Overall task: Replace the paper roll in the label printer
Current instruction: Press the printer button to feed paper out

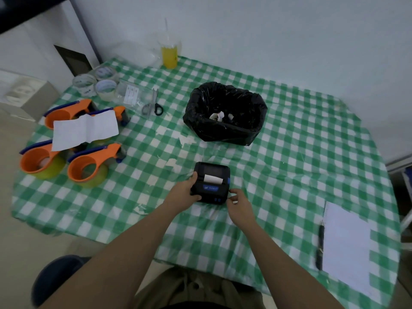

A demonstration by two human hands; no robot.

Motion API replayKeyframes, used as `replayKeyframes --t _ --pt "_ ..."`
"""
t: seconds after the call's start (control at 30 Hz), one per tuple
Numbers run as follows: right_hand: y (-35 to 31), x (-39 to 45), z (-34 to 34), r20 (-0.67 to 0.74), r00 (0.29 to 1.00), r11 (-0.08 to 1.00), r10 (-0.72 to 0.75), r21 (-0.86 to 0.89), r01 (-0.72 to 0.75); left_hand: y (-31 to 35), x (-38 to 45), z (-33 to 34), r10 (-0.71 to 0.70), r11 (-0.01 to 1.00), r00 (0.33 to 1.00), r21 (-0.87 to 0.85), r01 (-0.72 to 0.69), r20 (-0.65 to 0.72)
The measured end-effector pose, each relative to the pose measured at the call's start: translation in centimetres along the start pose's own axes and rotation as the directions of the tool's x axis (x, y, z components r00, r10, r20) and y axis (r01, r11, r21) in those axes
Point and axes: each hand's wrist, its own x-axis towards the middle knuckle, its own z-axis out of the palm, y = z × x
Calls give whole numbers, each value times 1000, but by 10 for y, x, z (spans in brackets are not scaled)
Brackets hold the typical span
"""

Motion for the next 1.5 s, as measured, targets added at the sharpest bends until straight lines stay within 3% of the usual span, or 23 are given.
replayKeyframes --t 1.5 --pt "1 2 -3 22 1000 1000 21 7 -21 -1 0 1 -6 1000 1000 -7 6 -10"
